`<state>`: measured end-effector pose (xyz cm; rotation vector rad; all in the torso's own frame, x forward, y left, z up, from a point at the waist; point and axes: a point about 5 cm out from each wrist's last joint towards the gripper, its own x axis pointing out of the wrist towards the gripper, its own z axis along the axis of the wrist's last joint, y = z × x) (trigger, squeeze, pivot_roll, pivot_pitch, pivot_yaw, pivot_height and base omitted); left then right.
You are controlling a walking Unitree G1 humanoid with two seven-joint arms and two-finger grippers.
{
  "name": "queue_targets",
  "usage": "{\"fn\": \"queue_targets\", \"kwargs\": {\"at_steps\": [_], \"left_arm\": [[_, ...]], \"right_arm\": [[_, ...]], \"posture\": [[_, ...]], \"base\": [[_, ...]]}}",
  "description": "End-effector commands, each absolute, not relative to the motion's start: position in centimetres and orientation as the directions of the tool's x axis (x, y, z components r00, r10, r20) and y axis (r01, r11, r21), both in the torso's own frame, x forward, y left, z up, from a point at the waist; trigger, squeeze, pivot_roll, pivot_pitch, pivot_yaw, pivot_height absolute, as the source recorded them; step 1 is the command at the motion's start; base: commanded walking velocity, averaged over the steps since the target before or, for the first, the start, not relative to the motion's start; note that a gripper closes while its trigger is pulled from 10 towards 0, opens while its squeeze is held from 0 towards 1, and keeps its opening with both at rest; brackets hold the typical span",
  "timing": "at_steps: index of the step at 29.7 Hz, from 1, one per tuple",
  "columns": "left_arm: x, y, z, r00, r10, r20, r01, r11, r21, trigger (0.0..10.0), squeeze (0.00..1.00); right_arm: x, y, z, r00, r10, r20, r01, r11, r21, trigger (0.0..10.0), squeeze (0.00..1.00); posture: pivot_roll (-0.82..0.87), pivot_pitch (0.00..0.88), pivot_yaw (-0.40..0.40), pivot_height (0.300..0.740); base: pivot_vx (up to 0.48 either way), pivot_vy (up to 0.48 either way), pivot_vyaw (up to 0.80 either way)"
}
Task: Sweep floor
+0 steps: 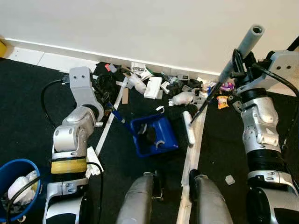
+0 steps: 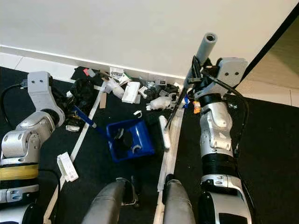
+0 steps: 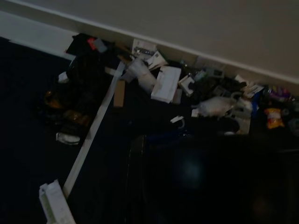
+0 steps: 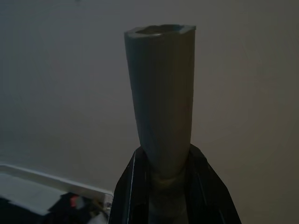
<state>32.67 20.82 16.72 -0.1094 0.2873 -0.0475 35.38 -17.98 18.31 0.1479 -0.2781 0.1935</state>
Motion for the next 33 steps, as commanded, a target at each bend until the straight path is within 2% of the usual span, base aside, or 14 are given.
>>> {"fn": "queue_targets", "kwargs": {"at_steps": [1,7,11,15,33], "left_arm": [[32.4,21.9,18.0,0.972,-0.038,-0.234,0.014,0.995,-0.102,10.0,0.00],[32.1,22.2,18.4,0.971,-0.051,-0.232,0.024,0.993,-0.117,10.0,0.00],[32.0,22.2,19.1,0.981,-0.036,-0.192,-0.005,0.978,-0.209,10.0,0.00],[31.9,22.3,19.8,0.989,-0.008,-0.148,-0.022,0.979,-0.201,10.0,0.00],[32.5,22.0,20.8,0.992,-0.022,-0.124,0.006,0.991,-0.134,10.0,0.00]], "right_arm": [[35.2,-17.1,18.5,0.929,0.202,0.310,-0.250,0.960,0.125,10.0,0.00],[35.3,-16.8,18.5,0.923,0.217,0.318,-0.268,0.955,0.126,10.0,0.00],[35.4,-17.0,18.4,0.927,0.208,0.313,-0.252,0.962,0.107,10.0,0.00],[35.3,-16.9,18.4,0.921,0.215,0.326,-0.264,0.957,0.115,10.0,0.00],[35.8,-17.3,18.4,0.932,0.162,0.325,-0.207,0.972,0.107,10.0,0.00]], "posture": [[0.00,0.170,0.072,0.740],[0.01,0.159,0.072,0.740],[0.00,0.152,0.069,0.740],[0.01,0.148,0.072,0.740],[0.01,0.119,0.087,0.740]], "base": [[0.000,0.000,0.00],[0.000,0.000,0.00],[0.000,0.000,0.00],[0.000,0.000,0.00],[0.000,0.000,0.00]]}}
